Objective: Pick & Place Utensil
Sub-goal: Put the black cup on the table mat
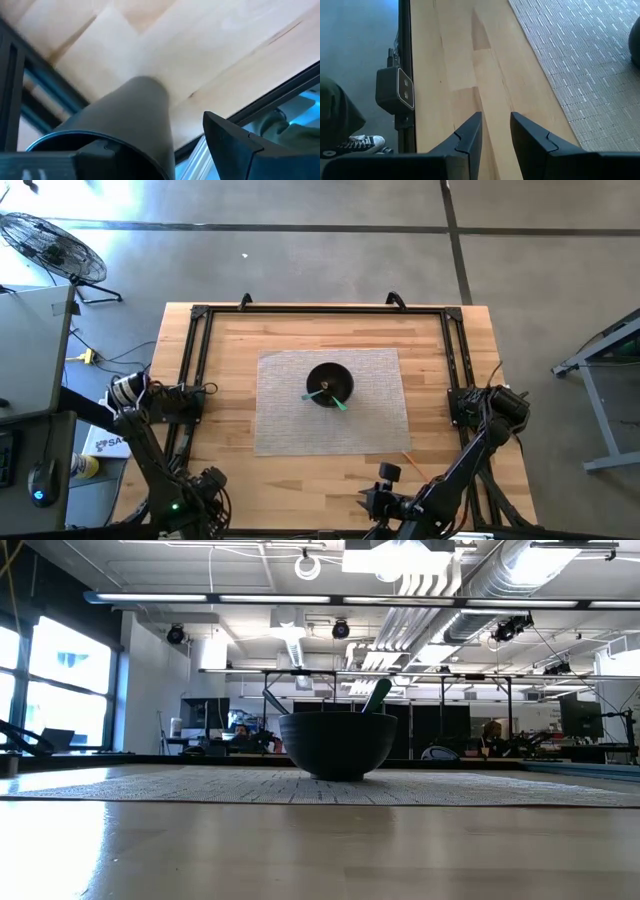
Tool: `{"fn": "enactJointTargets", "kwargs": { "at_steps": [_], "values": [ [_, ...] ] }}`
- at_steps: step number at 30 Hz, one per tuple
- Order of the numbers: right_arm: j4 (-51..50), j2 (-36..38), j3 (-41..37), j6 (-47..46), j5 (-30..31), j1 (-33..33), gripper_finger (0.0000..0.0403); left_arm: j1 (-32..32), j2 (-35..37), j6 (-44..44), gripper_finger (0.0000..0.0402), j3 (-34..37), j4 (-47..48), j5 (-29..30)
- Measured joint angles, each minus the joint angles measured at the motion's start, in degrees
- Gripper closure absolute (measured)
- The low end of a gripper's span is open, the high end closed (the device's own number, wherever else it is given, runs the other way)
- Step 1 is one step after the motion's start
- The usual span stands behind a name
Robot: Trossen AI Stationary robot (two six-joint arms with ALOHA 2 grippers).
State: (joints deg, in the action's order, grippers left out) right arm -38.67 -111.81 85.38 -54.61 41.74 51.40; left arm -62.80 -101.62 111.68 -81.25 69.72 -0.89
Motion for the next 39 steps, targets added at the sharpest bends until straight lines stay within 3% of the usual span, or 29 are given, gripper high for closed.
{"fn": "enactJointTargets", "kwargs": {
  "at_steps": [17,30,39],
  "values": [
    [0.8,0.0,0.0,1.1,0.0,0.0,0.0308,5.6,1.6,-12.3,0.0202,0.0,-1.1,11.7],
    [0.9,0.0,0.0,1.0,-0.1,0.0,0.0308,15.9,1.6,-35.7,0.0202,-0.3,-9.6,19.6],
    [0.9,0.0,0.0,1.1,0.0,0.0,0.0308,18.3,1.6,-43.7,0.0202,-9.9,-6.2,17.5]
  ]
}}
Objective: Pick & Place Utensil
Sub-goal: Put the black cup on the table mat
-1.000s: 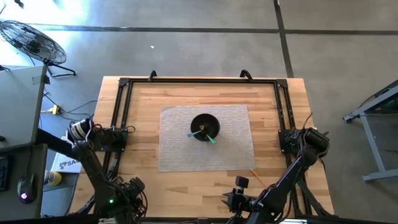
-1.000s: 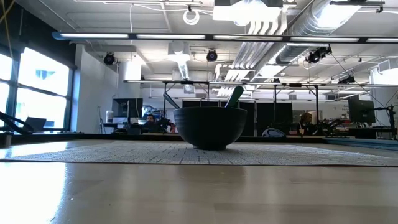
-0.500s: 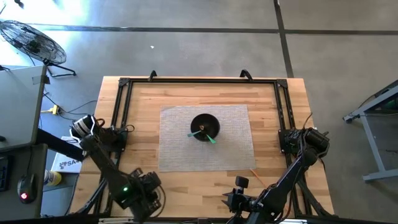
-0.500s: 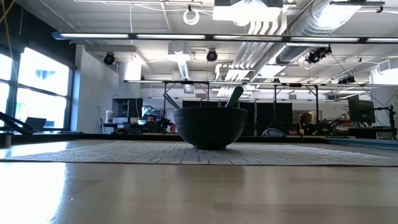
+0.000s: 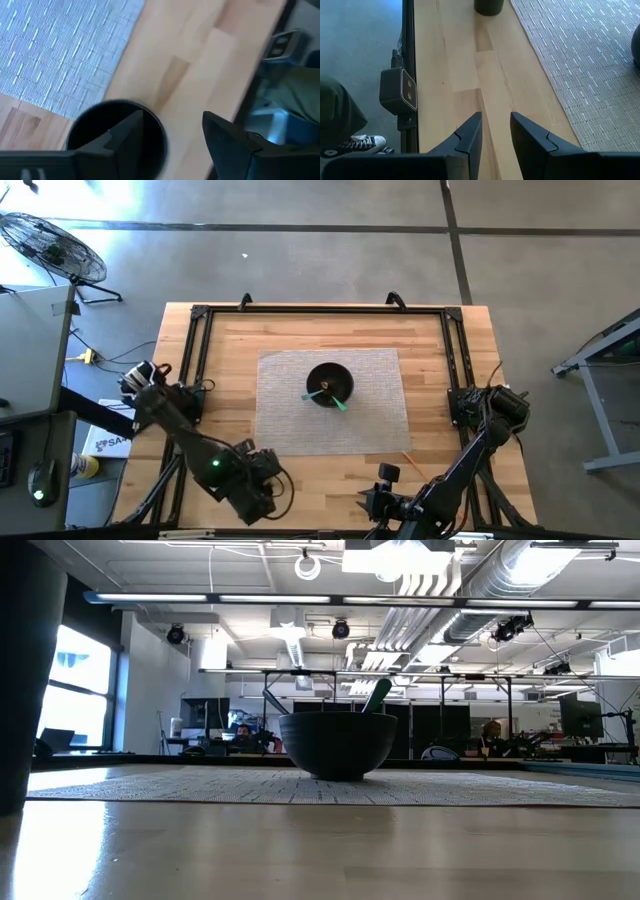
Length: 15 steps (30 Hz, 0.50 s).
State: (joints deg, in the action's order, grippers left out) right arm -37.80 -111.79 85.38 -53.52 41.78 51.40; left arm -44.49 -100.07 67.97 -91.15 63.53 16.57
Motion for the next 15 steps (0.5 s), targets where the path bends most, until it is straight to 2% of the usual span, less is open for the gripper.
{"fn": "enactJointTargets", "kwargs": {
  "at_steps": [3,8,11,15],
  "values": [
    [0.0,0.0,0.0,-0.1,0.2,0.0,0.0308,-2.6,0.0,2.9,0.0202,-4.2,4.3,-1.8],
    [0.3,0.0,0.0,-0.2,1.6,0.0,0.0308,-10.1,0.0,15.0,0.0191,-7.2,10.4,-3.3],
    [0.6,0.0,0.0,0.1,2.5,0.0,0.0308,-14.4,0.0,22.4,0.0160,-7.0,12.9,-2.0],
    [1.9,0.0,0.0,2.1,2.6,0.0,0.0308,-18.3,-0.1,27.8,0.0094,-4.9,14.6,1.4]
  ]
}}
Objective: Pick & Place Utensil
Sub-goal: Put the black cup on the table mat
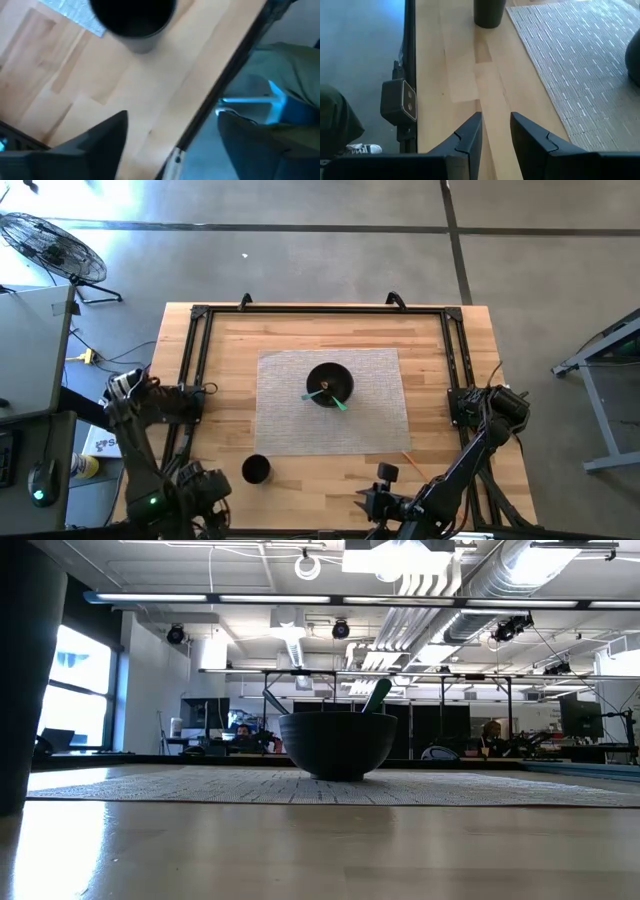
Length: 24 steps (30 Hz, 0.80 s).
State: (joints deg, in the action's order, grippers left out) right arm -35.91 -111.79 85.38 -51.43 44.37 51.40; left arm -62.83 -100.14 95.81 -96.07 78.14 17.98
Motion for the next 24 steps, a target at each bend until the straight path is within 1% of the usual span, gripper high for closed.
{"fn": "enactJointTargets", "kwargs": {
  "at_steps": [4,6,9,14,19,24],
  "values": [
    [1.1,0.0,0.0,2.1,-0.3,0.0,0.0308,-1.5,0.0,0.7,0.0025,5.6,-1.4,0.6],
    [1.1,0.0,0.0,2.9,-0.4,0.0,0.0308,-1.3,0.0,0.6,0.0008,9.4,-3.7,0.9],
    [1.1,0.0,0.0,3.0,-1.5,0.0,0.0308,-1.2,-0.1,0.7,0.0014,15.4,-7.8,1.6],
    [1.1,0.0,0.0,3.9,-1.9,-0.3,0.0308,-1.4,-0.1,0.9,0.0017,25.7,-19.3,5.7],
    [1.1,0.0,0.0,4.0,-2.5,-1.5,0.0308,-1.8,-0.1,-2.6,0.0017,33.0,-31.0,11.1],
    [1.1,0.0,0.0,4.0,-3.0,-3.1,0.0308,-1.7,-0.1,-3.0,0.0018,39.1,-38.7,15.7]
  ]
}}
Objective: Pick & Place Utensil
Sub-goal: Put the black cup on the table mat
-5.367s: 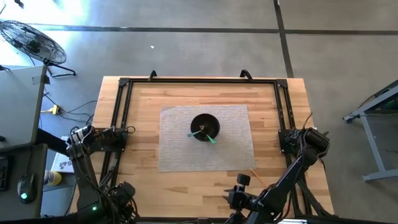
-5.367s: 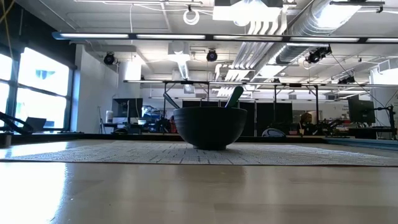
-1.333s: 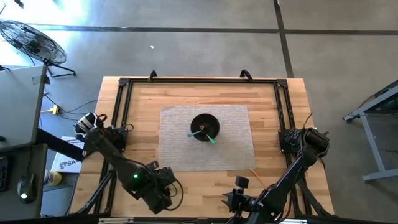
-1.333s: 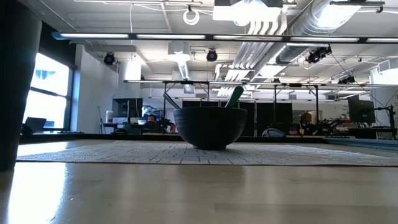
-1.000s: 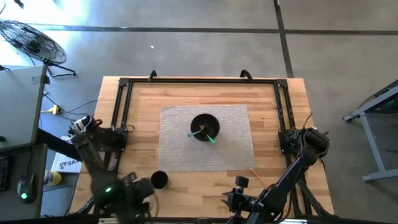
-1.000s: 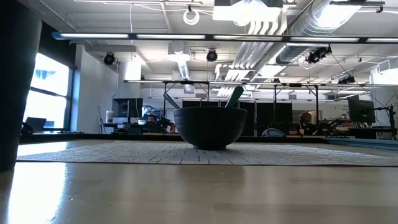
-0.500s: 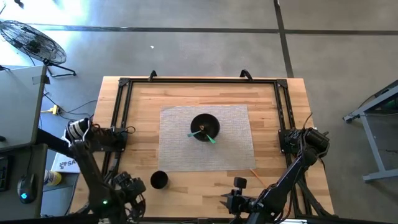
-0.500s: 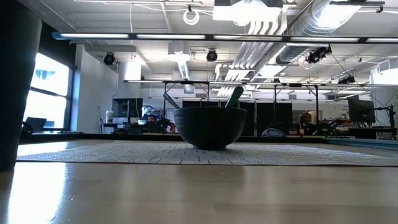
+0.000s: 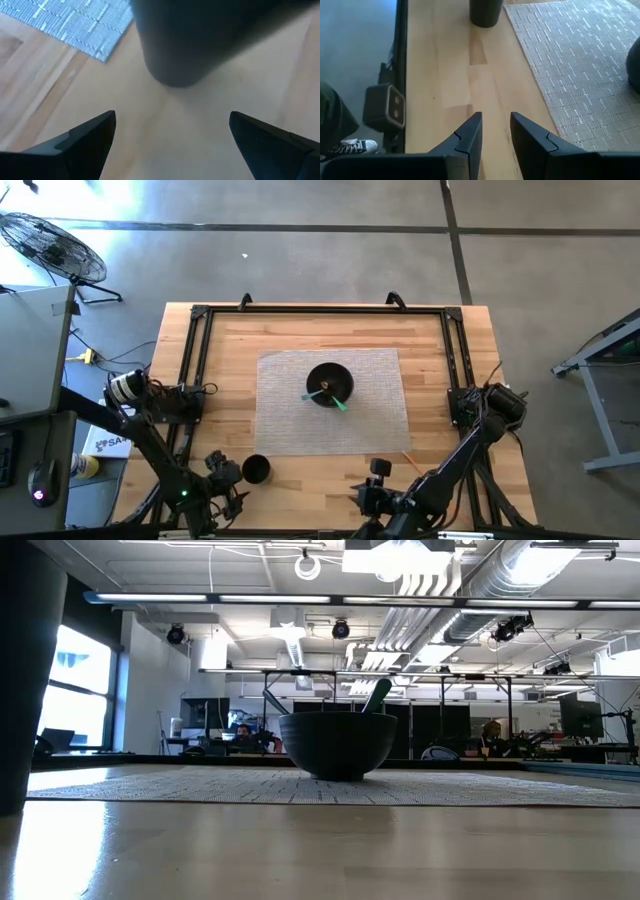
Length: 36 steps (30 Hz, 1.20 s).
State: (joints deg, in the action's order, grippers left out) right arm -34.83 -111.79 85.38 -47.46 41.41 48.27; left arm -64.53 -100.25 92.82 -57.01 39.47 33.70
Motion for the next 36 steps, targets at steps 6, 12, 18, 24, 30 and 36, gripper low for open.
{"fn": "enactJointTargets", "kwargs": {
  "at_steps": [6,12,18,24,30,36],
  "values": [
    [0.0,0.0,0.0,0.5,-0.5,-0.7,0.0308,0.0,0.0,0.1,0.0018,6.0,-7.0,1.0],
    [0.0,0.0,0.0,0.5,0.9,-1.0,0.0308,0.0,0.2,1.5,0.0018,7.4,-8.5,1.5],
    [2.8,-1.1,0.0,5.1,4.7,-2.3,0.0308,-0.7,-0.1,-0.7,0.0018,5.8,-8.1,4.7],
    [15.0,-5.2,0.0,17.1,-3.3,-7.2,0.0282,-0.7,-0.1,-1.3,0.0018,5.5,-7.9,6.3],
    [17.2,-6.6,0.0,19.0,-6.4,-10.4,0.0234,-0.7,-0.1,-1.8,0.0018,5.5,-5.8,2.8],
    [17.6,-6.6,0.0,20.5,-5.6,-10.5,0.0204,-0.7,-0.1,-8.1,0.0019,5.5,-4.4,5.2]
  ]
}}
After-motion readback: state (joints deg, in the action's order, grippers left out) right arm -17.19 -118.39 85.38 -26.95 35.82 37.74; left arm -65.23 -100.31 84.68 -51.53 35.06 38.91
